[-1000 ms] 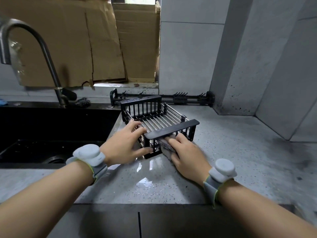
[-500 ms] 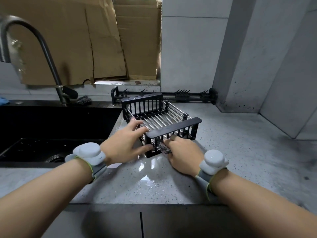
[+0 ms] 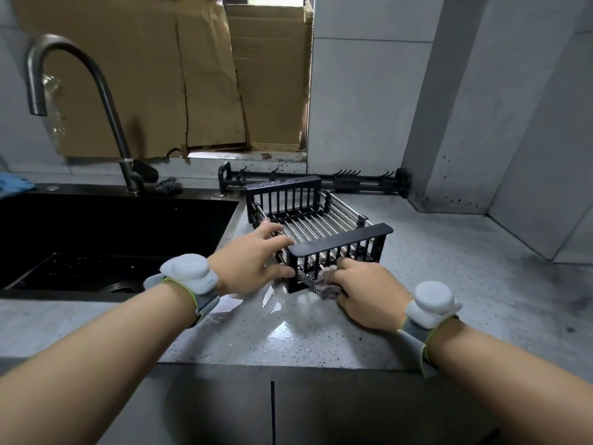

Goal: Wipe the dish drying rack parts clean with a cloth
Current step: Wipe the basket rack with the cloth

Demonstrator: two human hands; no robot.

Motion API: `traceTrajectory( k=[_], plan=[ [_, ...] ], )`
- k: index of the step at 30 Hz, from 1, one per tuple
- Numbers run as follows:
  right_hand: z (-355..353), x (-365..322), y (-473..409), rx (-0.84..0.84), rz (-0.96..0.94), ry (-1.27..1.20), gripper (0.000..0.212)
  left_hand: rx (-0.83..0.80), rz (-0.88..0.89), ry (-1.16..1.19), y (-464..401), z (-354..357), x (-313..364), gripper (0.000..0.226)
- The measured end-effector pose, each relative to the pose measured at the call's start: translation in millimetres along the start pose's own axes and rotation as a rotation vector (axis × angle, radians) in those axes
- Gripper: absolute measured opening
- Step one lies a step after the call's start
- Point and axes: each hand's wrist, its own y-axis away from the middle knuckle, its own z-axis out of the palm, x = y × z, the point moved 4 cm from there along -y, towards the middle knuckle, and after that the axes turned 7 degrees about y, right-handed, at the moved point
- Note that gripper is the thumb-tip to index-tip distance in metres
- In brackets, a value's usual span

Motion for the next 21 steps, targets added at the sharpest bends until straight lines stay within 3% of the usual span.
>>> traceTrajectory(
  k=[5, 7, 15, 21],
  plan=[
    [-11, -7, 10, 0.242, -0.007, -0.173, 0.035, 0.045, 0.021, 0.039, 1, 3, -1, 0.062],
    [-13, -13, 9, 0.263, -0.001, -0.218, 0.05, 0.054, 0.025, 0.056, 2, 3, -1, 0.062],
    [14, -10, 7, 0.133, 0.073, -0.243, 0.053, 0.093, 0.045, 0.114, 2, 6, 0, 0.055],
    [11, -20, -6, 0.037, 0.105, -0.083, 0.045, 0.097, 0.057, 0.105, 2, 5, 0, 0.054]
  ],
)
